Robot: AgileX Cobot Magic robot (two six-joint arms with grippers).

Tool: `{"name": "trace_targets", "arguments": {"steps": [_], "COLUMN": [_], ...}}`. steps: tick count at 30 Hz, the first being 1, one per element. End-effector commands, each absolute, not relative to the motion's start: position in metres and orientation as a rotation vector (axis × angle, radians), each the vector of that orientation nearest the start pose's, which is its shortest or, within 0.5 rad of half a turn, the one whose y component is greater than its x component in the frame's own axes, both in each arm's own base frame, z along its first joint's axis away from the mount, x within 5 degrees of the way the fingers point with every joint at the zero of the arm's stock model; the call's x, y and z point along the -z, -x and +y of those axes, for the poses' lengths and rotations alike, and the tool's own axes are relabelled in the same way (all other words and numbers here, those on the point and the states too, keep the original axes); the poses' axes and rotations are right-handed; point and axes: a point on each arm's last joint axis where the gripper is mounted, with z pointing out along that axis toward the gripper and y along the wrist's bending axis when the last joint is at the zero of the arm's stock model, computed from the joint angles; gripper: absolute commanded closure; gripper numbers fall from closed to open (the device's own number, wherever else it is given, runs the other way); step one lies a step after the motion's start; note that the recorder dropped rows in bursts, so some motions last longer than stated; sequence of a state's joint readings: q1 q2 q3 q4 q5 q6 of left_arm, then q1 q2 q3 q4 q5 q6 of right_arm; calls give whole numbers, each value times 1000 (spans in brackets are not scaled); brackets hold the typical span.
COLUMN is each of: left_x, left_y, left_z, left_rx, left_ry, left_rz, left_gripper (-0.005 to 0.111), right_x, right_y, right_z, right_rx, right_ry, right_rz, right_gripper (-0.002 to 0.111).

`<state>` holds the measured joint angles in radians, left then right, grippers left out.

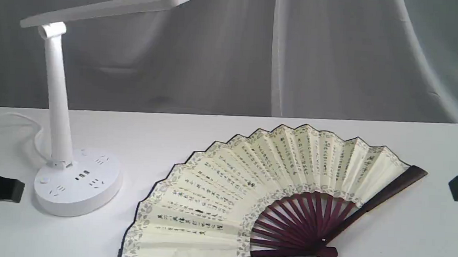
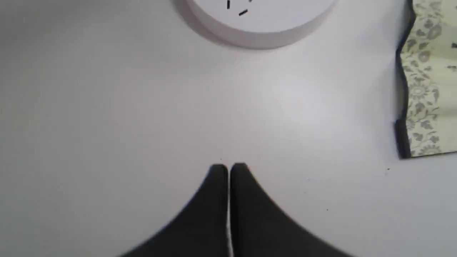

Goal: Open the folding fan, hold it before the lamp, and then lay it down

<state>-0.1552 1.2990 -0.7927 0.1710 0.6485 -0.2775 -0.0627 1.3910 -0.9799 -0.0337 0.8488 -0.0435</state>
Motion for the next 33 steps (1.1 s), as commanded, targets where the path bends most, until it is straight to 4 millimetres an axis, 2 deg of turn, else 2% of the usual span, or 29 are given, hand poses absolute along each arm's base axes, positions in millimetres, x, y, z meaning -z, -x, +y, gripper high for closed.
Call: {"name": "trace_targets", "arguments": {"steps": [1,11,15,20,24,33], "left_x": [-261,-309,-328,-343,-352,-369], "left_y": [-229,-181,-157,-132,-111,-64], "left_z": [-26,-19,-15,-11,-8,2], "left_rx": [-19,17,42,56,54,51], "left_ry": [33,43,53,59,42,47], "left_rz": [2589,2429,2328,2242,2182,1985], "left_gripper": [107,107,107,107,107,107], "right_x": [-284,-342,-363,-385,-398,-410], "right_y": [-253,-204,-176,-141,-114,-57], "right_z": [-21,-17,-15,-13,-13,-10], "right_rx": [88,103,109,123,155,176], "right_ry": [-9,-14,-16,-17,-14,-16], "right_rz": [2682,2440,2334,2197,2102,1962], "right_gripper": [108,108,108,108,108,108]}}
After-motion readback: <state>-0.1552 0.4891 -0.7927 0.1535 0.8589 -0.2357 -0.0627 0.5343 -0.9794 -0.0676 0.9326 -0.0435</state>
